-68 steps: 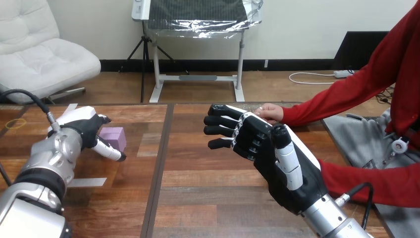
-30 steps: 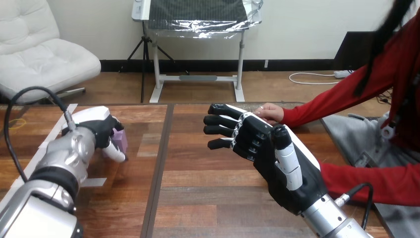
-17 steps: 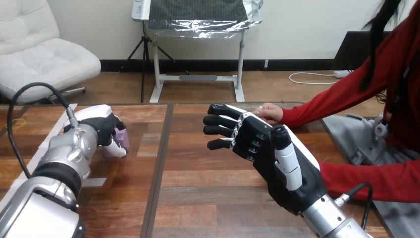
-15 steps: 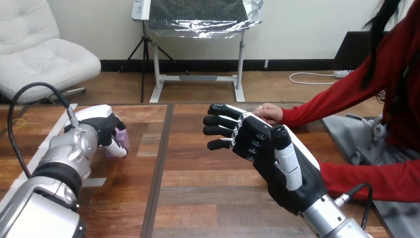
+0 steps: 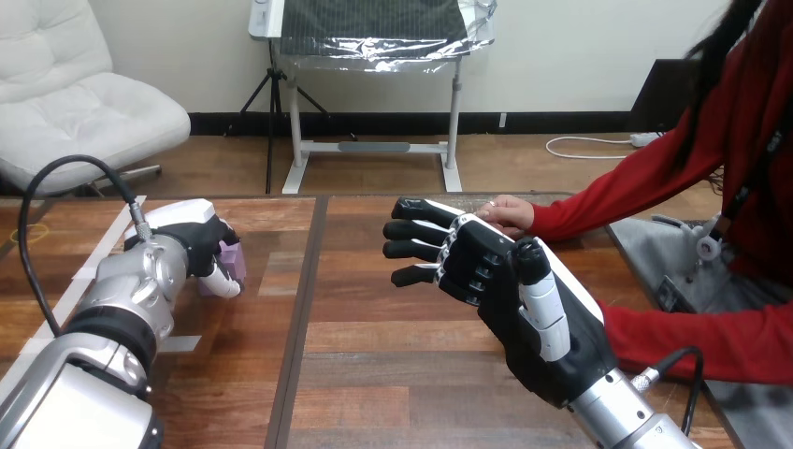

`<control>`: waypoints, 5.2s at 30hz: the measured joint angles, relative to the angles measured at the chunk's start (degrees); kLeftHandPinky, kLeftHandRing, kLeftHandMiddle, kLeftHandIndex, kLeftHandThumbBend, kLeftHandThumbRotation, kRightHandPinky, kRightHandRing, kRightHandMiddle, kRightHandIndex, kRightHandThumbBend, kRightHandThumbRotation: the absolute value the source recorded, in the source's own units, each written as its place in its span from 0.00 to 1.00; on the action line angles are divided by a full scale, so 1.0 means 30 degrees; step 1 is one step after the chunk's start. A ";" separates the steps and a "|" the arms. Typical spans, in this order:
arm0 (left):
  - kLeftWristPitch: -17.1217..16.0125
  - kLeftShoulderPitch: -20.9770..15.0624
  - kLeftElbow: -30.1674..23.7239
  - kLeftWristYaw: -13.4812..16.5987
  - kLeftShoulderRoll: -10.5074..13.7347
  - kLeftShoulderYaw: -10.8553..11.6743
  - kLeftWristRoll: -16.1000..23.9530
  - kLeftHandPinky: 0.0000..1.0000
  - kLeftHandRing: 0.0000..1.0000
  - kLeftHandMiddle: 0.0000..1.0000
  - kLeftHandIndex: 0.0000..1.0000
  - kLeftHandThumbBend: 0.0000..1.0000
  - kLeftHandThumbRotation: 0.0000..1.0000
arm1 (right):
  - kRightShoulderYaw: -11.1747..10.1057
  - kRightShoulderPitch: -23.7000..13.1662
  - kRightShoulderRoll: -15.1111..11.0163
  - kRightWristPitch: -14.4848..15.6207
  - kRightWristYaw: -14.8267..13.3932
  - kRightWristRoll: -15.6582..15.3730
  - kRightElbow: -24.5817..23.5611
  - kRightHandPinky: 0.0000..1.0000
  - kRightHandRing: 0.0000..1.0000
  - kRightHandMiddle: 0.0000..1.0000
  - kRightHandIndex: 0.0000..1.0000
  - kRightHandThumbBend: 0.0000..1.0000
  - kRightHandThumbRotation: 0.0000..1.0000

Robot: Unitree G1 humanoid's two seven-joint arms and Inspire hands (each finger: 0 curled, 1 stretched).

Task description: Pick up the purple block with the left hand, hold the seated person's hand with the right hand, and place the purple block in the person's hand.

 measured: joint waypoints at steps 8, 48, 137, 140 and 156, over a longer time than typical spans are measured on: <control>0.0419 -0.0151 -0.0001 -0.0157 -0.0063 0.0071 -0.0312 0.51 0.65 0.73 0.85 0.43 0.00 | 0.0002 0.0000 -0.0001 0.0000 -0.0001 0.0000 -0.0001 0.71 0.81 0.82 0.83 0.85 1.00; 0.1553 -0.0984 -0.0092 -0.2399 0.0046 -0.0065 -0.0341 0.22 0.31 0.38 0.40 0.46 0.16 | -0.0015 0.0000 0.0015 0.0002 -0.0385 0.0009 0.0000 0.70 0.79 0.80 0.81 0.83 1.00; 0.2329 0.0158 -0.8908 -0.4293 0.2240 0.1345 -0.1637 0.74 0.91 0.93 0.90 0.78 0.51 | -0.0076 -0.0002 0.0016 0.0229 -0.0648 0.0052 0.0001 0.70 0.79 0.80 0.81 0.82 1.00; 0.1500 0.0159 -0.8624 -0.3892 0.2248 0.1258 -0.1473 0.77 0.93 0.94 0.91 0.83 0.57 | -0.0077 -0.0002 0.0015 0.0252 -0.0654 0.0052 0.0000 0.69 0.78 0.79 0.80 0.82 1.00; -0.1732 0.0106 -0.5877 -0.2050 0.2145 -0.0131 0.0291 0.88 0.93 0.92 0.90 0.99 0.60 | -0.0081 -0.0003 0.0006 0.0281 -0.0643 0.0050 0.0001 0.68 0.79 0.79 0.81 0.82 1.00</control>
